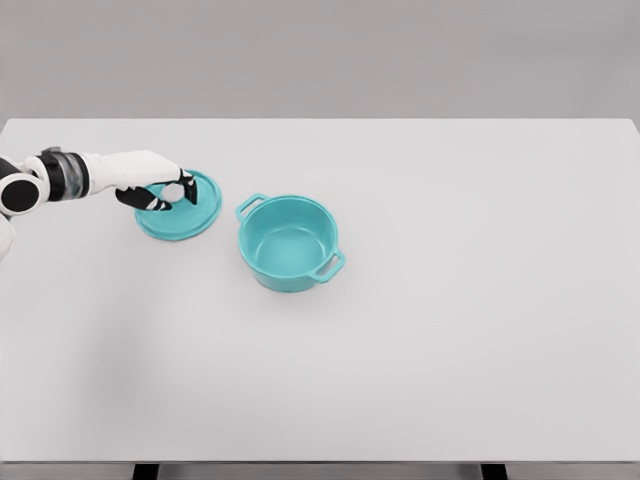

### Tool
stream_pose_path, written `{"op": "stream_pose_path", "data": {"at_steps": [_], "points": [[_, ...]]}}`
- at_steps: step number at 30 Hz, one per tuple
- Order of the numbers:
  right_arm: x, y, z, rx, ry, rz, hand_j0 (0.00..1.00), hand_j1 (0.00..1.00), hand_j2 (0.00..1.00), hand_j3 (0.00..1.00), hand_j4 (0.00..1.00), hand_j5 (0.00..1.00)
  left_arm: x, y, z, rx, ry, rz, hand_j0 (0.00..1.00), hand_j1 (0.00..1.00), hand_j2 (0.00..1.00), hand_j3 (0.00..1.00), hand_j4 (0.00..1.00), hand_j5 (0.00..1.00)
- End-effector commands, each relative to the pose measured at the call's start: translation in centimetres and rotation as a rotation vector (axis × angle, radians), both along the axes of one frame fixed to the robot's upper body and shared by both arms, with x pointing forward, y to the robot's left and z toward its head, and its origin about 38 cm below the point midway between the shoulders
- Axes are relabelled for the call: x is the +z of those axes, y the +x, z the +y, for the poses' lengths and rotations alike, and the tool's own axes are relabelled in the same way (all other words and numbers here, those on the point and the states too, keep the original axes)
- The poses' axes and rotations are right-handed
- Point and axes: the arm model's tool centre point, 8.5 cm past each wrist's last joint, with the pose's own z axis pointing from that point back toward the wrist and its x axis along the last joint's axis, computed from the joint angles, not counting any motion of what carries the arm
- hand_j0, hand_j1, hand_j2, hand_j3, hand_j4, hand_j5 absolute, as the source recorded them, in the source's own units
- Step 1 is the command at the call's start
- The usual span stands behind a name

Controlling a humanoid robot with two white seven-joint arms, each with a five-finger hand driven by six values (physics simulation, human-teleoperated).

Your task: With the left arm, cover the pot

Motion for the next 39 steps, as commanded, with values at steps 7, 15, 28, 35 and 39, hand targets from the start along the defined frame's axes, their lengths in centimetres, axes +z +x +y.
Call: {"op": "stream_pose_path", "data": {"at_steps": [7, 15, 28, 35, 39], "points": [[0.0, 0.0, 0.0, 0.001, 0.0, 0.0, 1.0, 1.0, 1.0, 1.0, 1.0, 1.0, 0.6, 0.0, 0.0, -0.002, -0.01, -0.013, 0.52, 0.52, 0.52, 0.52, 0.52, 0.52], [0.0, 0.0, 0.0, 0.001, 0.0, 0.0, 1.0, 1.0, 1.0, 1.0, 1.0, 1.0, 2.7, -0.2, 0.5, -0.027, 0.015, -0.064, 0.52, 0.52, 0.52, 0.52, 0.52, 0.52], [0.0, 0.0, 0.0, 0.001, 0.0, 0.0, 1.0, 1.0, 1.0, 1.0, 1.0, 1.0, 5.1, -1.9, 1.3, -0.082, 0.013, -0.097, 0.53, 0.53, 0.53, 0.53, 0.53, 0.53], [0.0, 0.0, 0.0, 0.001, 0.0, 0.0, 1.0, 1.0, 1.0, 1.0, 1.0, 1.0, 5.9, -3.2, 1.4, -0.126, 0.014, -0.093, 0.52, 0.52, 0.52, 0.52, 0.52, 0.52], [0.0, 0.0, 0.0, 0.001, 0.0, 0.0, 1.0, 1.0, 1.0, 1.0, 1.0, 1.0, 6.4, -3.5, 1.2, -0.142, 0.012, -0.098, 0.53, 0.53, 0.53, 0.53, 0.53, 0.53]]}}
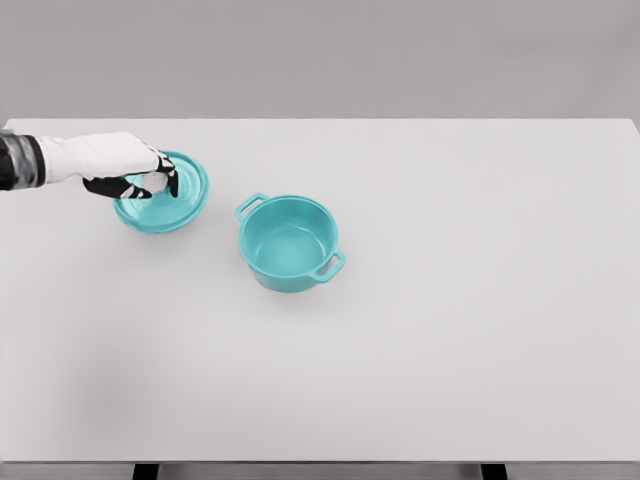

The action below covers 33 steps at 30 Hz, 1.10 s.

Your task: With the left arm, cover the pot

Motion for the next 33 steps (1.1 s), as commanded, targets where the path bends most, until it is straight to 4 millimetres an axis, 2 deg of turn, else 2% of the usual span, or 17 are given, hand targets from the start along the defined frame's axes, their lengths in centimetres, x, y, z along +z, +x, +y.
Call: {"op": "stream_pose_path", "data": {"at_steps": [1, 3, 14, 28, 33], "points": [[0.0, 0.0, 0.0, 0.0, 0.0, 0.0, 1.0, 1.0, 1.0, 1.0, 1.0, 1.0, 0.5, -0.4, -0.2, -0.016, -0.006, -0.006, 0.53, 0.53, 0.53, 0.53, 0.53, 0.53], [0.0, 0.0, 0.0, 0.0, 0.0, 0.0, 1.0, 1.0, 1.0, 1.0, 1.0, 1.0, 0.6, -0.8, 0.1, -0.021, -0.002, 0.001, 0.53, 0.53, 0.53, 0.53, 0.53, 0.53], [0.0, 0.0, 0.0, 0.0, 0.0, 0.0, 1.0, 1.0, 1.0, 1.0, 1.0, 1.0, 2.1, -1.9, -2.9, -0.122, -0.023, -0.037, 0.52, 0.52, 0.52, 0.52, 0.52, 0.52], [0.0, 0.0, 0.0, 0.0, 0.0, 0.0, 1.0, 1.0, 1.0, 1.0, 1.0, 1.0, 1.3, -1.9, -5.8, -0.181, -0.043, -0.024, 0.52, 0.52, 0.52, 0.52, 0.52, 0.52], [0.0, 0.0, 0.0, 0.0, 0.0, 0.0, 1.0, 1.0, 1.0, 1.0, 1.0, 1.0, 1.9, -2.1, -6.6, -0.206, -0.043, -0.043, 0.52, 0.52, 0.52, 0.52, 0.52, 0.52]]}}
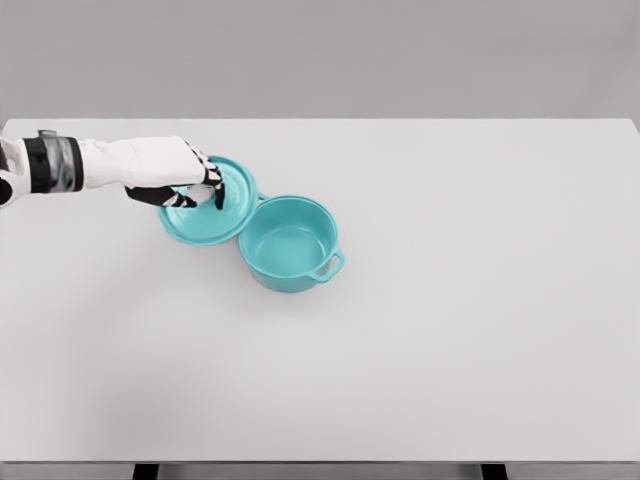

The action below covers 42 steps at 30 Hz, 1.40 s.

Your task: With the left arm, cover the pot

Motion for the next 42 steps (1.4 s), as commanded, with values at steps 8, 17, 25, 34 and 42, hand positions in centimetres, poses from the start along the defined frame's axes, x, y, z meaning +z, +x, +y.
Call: {"op": "stream_pose_path", "data": {"at_steps": [8, 17, 25, 34, 42], "points": [[0.0, 0.0, 0.0, 0.001, 0.0, 0.0, 1.0, 1.0, 1.0, 1.0, 1.0, 1.0, 0.0, -0.1, -2.0, -0.039, -0.029, -0.002, 0.53, 0.53, 0.53, 0.53, 0.53, 0.53], [0.0, 0.0, 0.0, 0.001, 0.0, 0.0, 1.0, 1.0, 1.0, 1.0, 1.0, 1.0, -0.6, -0.2, -3.8, -0.073, -0.046, 0.012, 0.53, 0.53, 0.53, 0.53, 0.53, 0.53], [0.0, 0.0, 0.0, 0.001, 0.0, 0.0, 1.0, 1.0, 1.0, 1.0, 1.0, 1.0, -1.0, -0.3, -5.6, -0.103, -0.069, 0.02, 0.53, 0.53, 0.53, 0.53, 0.53, 0.53], [0.0, 0.0, 0.0, 0.001, 0.0, 0.0, 1.0, 1.0, 1.0, 1.0, 1.0, 1.0, -0.6, -0.6, -6.4, -0.127, -0.078, 0.01, 0.53, 0.53, 0.53, 0.53, 0.53, 0.53], [0.0, 0.0, 0.0, 0.001, 0.0, 0.0, 1.0, 1.0, 1.0, 1.0, 1.0, 1.0, -0.4, -1.3, -7.8, -0.171, -0.085, 0.004, 0.53, 0.53, 0.53, 0.53, 0.53, 0.53]]}}
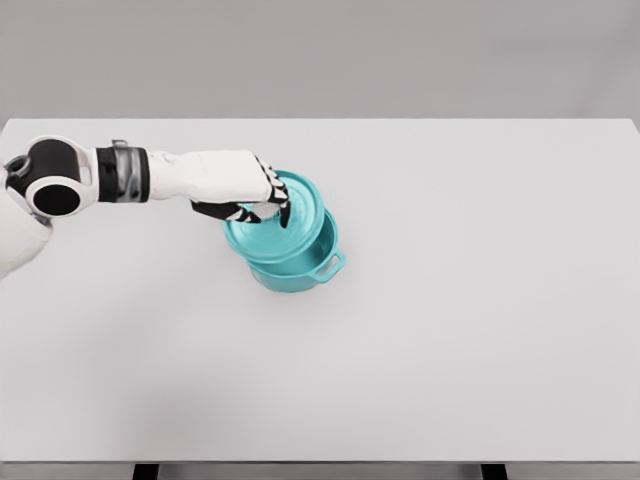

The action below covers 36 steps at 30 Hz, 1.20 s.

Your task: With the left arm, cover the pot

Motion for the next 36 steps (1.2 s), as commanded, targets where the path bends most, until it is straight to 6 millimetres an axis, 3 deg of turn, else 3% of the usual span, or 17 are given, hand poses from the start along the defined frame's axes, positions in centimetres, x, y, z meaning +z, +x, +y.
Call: {"op": "stream_pose_path", "data": {"at_steps": [1, 12, 36], "points": [[0.0, 0.0, 0.0, -0.001, 0.0, 0.0, 1.0, 1.0, 1.0, 1.0, 1.0, 1.0, 0.0, -0.1, -0.3, -0.006, -0.006, 0.002, 0.53, 0.53, 0.53, 0.53, 0.53, 0.53], [0.0, 0.0, 0.0, 0.0, 0.0, 0.0, 1.0, 1.0, 1.0, 1.0, 1.0, 1.0, -0.5, -0.4, -1.7, -0.031, -0.021, 0.016, 0.52, 0.52, 0.52, 0.52, 0.52, 0.52], [0.0, 0.0, 0.0, 0.0, 0.0, 0.0, 1.0, 1.0, 1.0, 1.0, 1.0, 1.0, -1.7, 0.1, -0.9, 0.0, -0.001, 0.039, 0.55, 0.55, 0.55, 0.55, 0.55, 0.55]]}}
